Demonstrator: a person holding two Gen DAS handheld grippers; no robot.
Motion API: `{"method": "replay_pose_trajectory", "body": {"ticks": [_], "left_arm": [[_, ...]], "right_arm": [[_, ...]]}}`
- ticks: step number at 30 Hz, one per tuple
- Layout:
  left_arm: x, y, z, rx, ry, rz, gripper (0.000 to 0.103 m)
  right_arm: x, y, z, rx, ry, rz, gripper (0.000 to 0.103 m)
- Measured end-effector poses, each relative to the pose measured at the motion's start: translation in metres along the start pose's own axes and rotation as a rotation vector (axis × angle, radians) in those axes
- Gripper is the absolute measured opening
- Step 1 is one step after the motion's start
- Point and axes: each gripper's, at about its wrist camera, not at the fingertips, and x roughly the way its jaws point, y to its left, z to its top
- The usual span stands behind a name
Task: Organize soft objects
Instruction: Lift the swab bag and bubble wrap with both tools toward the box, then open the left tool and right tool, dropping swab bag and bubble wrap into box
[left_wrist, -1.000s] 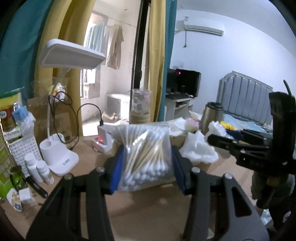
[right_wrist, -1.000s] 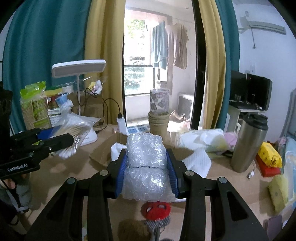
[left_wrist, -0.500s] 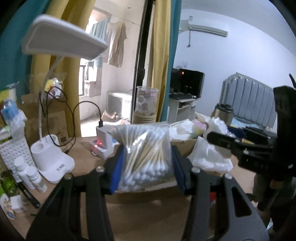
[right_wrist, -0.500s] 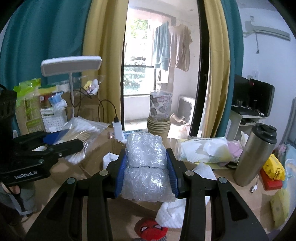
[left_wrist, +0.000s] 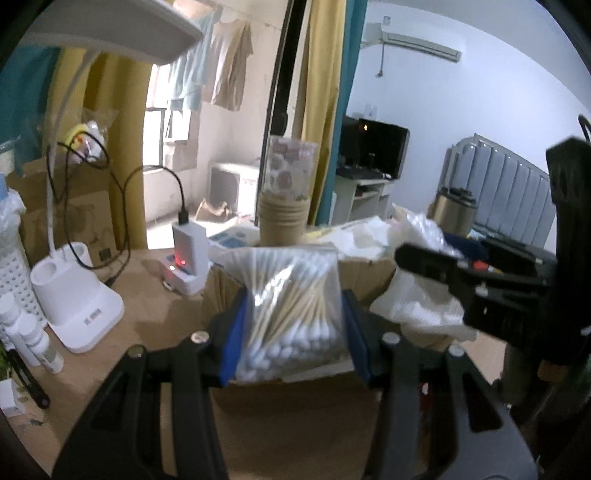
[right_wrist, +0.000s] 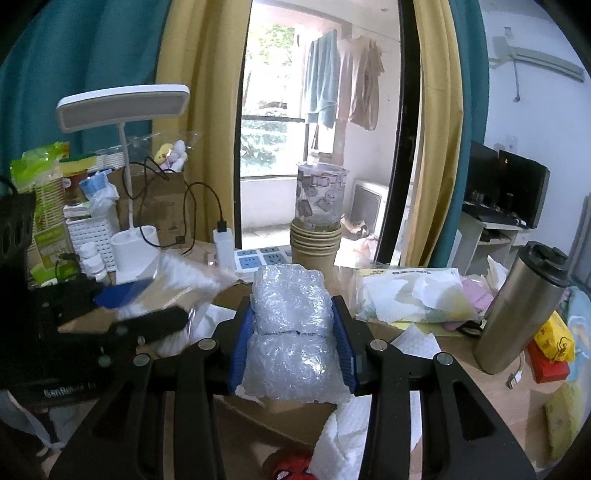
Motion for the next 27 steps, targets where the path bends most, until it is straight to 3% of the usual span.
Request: {"method": "replay_pose_trajectory", "body": {"ticks": [8, 12, 13, 17, 19, 27], "left_arm": [[0.014, 0.001, -0.01, -0.019, 0.049, 0.001, 0.051], [0.014, -0.001, -0.011, -0.015, 0.05, -0.002, 0.053], [0.014, -0.001, -0.011, -0.017, 0.046, -0.009, 0.057], [0.006, -0.001, -0.009, -0.029, 0.012, -0.03, 0.087], [0.0, 0.0, -0.007, -0.039, -0.009, -0.025, 0.093], [-0.018, -0.004, -0.002, -0.031, -0.033, -0.01, 0.095]], "right_arm": [[0.016, -0.002, -0.002, -0.007, 0.048, -0.02, 0.046], [0.018, 0.002, -0.004, -0.027, 0.045, -0.014, 0.065], [0.017, 0.003, -0.003, -0.035, 0.038, -0.017, 0.071], [0.008, 0.007, -0.002, -0.067, 0.002, -0.028, 0.077], [0.003, 0.006, -0.001, -0.066, -0.009, -0.024, 0.078], [-0.019, -0.003, -0.001, -0.055, -0.036, -0.042, 0.078]]}}
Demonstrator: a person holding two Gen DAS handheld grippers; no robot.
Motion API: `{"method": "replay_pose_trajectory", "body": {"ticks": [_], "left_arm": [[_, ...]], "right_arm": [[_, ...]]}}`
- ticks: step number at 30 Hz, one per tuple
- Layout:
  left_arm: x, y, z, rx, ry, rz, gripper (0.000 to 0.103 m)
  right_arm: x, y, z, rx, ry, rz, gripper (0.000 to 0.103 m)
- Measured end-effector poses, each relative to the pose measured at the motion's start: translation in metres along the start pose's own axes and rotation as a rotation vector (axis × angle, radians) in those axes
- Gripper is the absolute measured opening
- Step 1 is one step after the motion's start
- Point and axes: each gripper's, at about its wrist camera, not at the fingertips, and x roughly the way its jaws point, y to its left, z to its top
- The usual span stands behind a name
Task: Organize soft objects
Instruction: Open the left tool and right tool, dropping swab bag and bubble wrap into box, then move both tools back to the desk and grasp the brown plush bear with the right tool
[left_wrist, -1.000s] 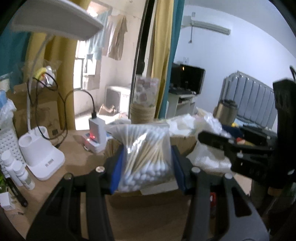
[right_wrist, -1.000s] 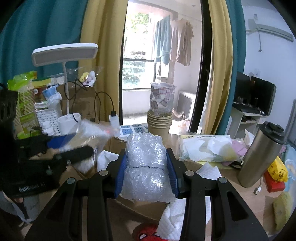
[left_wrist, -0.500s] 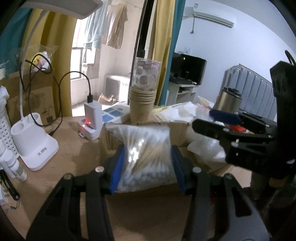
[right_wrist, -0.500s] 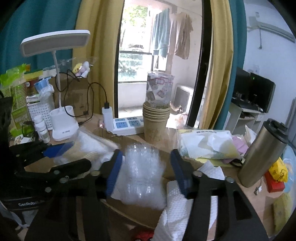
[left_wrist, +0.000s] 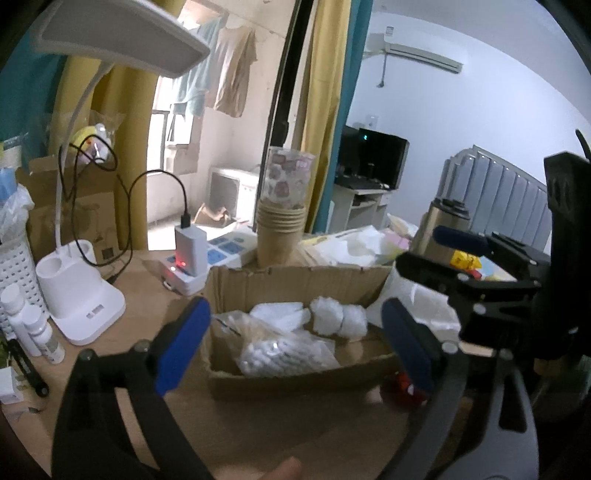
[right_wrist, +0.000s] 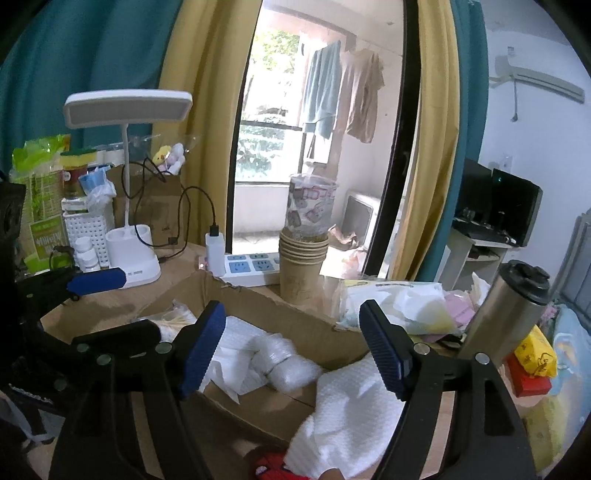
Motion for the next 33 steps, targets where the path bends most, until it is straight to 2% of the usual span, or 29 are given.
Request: {"method": "replay_pose_trajectory", "body": {"ticks": [5, 25, 31, 33], "left_arm": [[-0.012, -0.009, -0.001, 0.024, -0.004, 0.006, 0.095], [-0.039, -0.016, -0.003, 0.009, 0.001, 0.025, 0.095], [-0.044, -0.02, -0.007, 0.002, 0.008, 0.018, 0.095], [-0.046, -0.022, -0.009, 0.002, 0.013, 0.018, 0.095]], "right_arm": [[-0.014, -0.007, -0.002, 0.015, -0.009, -0.008, 0.078], [-0.064, -0.019, -0.025, 0.054, -0.007, -0.022, 0.078], [-0.076, -0.025, -0.037, 0.133, 0.02, 0.015, 0.078], [-0.077, -0.027, -0.042, 0.146, 0.031, -0.018, 0.078]]}}
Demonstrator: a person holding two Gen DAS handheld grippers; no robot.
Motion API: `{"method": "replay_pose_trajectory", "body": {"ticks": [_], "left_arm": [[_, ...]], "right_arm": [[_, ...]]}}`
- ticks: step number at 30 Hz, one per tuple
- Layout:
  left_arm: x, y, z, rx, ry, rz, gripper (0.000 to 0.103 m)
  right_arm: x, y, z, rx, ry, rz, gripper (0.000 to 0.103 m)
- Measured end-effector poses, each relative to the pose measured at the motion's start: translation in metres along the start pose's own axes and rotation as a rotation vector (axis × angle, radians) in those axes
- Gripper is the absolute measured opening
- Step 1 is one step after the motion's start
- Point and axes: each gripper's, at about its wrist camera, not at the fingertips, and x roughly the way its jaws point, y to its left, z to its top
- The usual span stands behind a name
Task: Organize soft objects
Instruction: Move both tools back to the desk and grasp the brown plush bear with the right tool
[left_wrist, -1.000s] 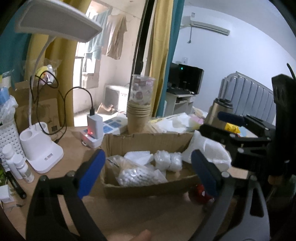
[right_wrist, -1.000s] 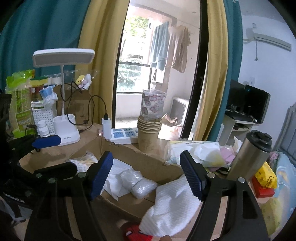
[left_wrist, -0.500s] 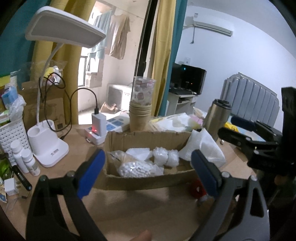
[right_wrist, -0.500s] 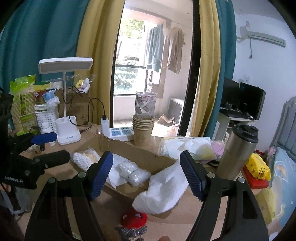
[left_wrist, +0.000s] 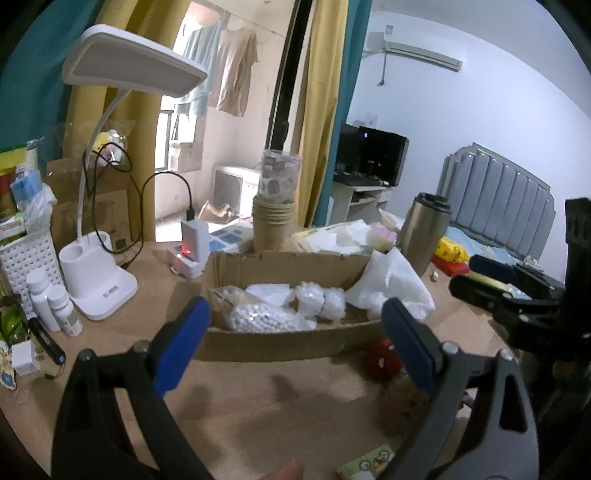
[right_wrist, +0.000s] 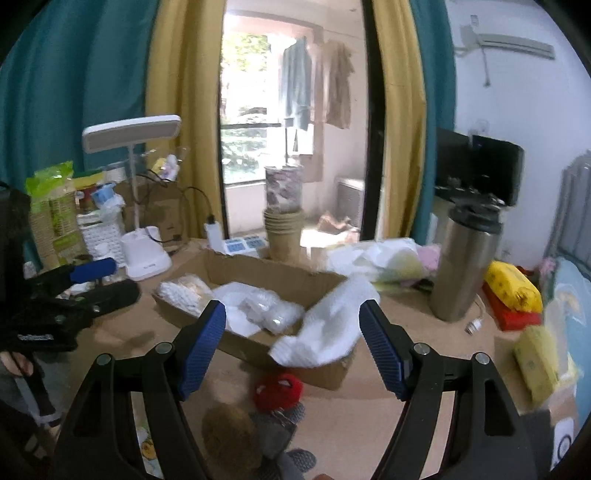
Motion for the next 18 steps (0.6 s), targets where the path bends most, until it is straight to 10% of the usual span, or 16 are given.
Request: {"method": "replay_pose_trajectory", "body": {"ticks": [8, 18], "left_arm": [[-0.006, -0.008, -0.014, 0.015, 0.018, -0.008, 0.095], [-0.015, -0.026, -0.032, 0.02, 0.05, -0.029, 0.095]], "right_arm": [[-0.02, -0.005, -0.012, 0.022, -0.043, -0.068, 0.078], [-0.011, -0.008, -0.047, 0.06, 0.111, -0.02, 0.078]]}}
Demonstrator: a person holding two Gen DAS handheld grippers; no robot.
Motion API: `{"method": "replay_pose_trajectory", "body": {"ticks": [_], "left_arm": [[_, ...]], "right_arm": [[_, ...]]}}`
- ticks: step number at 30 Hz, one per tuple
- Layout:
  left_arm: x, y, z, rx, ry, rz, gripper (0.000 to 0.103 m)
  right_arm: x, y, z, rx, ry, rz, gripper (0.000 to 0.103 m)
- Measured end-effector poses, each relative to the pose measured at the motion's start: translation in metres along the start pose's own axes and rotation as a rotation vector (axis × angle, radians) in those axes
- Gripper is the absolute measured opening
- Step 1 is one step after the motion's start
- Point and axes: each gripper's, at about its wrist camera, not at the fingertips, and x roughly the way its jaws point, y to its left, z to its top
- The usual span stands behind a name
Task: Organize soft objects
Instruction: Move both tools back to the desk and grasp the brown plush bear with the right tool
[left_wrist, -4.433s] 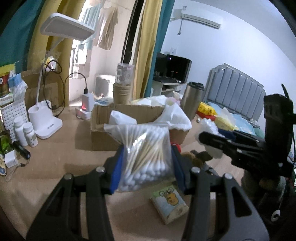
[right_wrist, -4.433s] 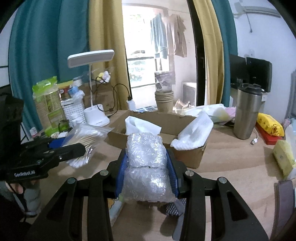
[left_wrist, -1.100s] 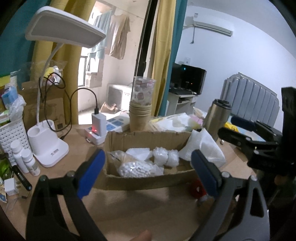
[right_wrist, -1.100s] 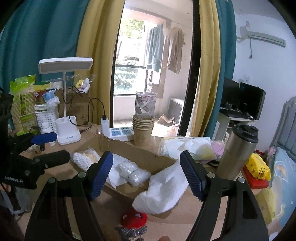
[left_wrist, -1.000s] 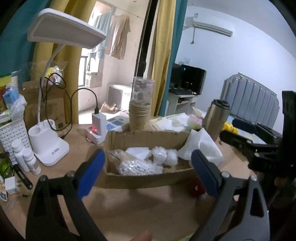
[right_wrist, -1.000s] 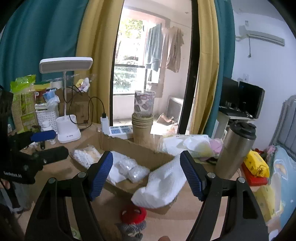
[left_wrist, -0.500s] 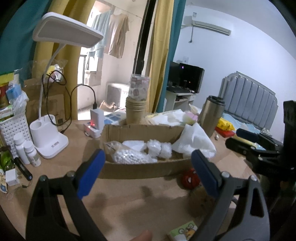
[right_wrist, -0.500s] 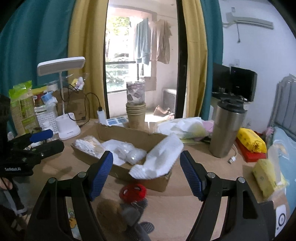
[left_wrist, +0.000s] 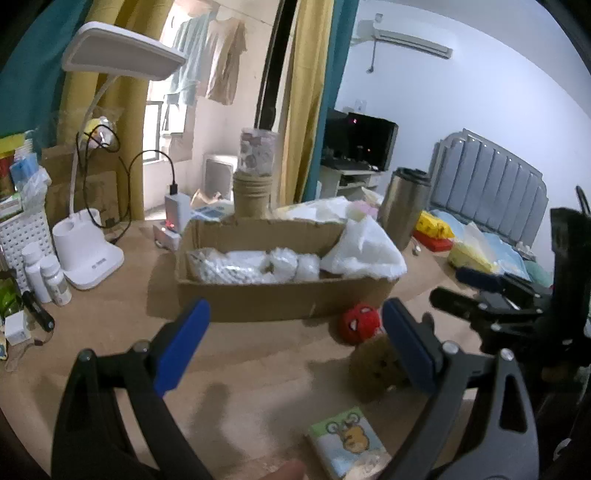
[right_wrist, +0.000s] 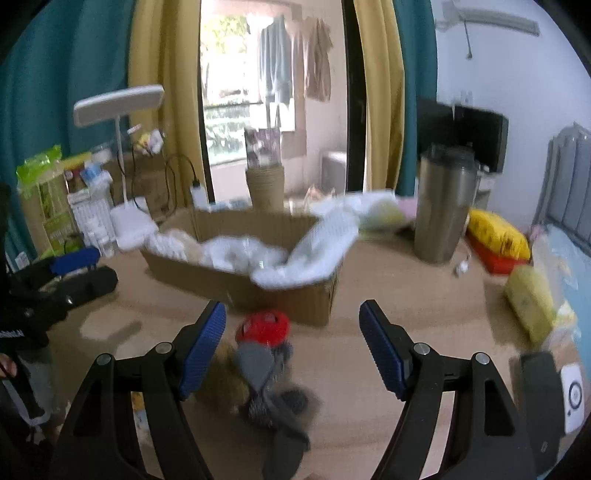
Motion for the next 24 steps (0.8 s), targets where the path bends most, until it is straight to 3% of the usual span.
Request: {"method": "replay_pose_trajectory", "body": {"ticks": [9, 15, 18, 24], "left_arm": [[0.003, -0.005, -0.018, 0.008, 0.061, -0.005, 0.095], [0.002, -0.003, -0.029, -0.002, 0.096, 0.003, 0.095], [0.0, 0.0, -0.036, -0.006, 0.114, 0.012, 0.095], [-0.005, 0.013, -0.042, -0.029, 0.123, 0.041, 0.095]], "right_arm": [[0.0, 0.007, -0.019, -0.026, 0.07, 0.04, 0.077], [-0.005, 0.026, -0.021, -0.073, 0.043, 0.105, 0.069], [-0.004, 0.036, -0.019, -0.104, 0.03, 0.132, 0.056], [0.0, 0.053, -0.015, -0.146, 0.016, 0.179, 0.055]]}}
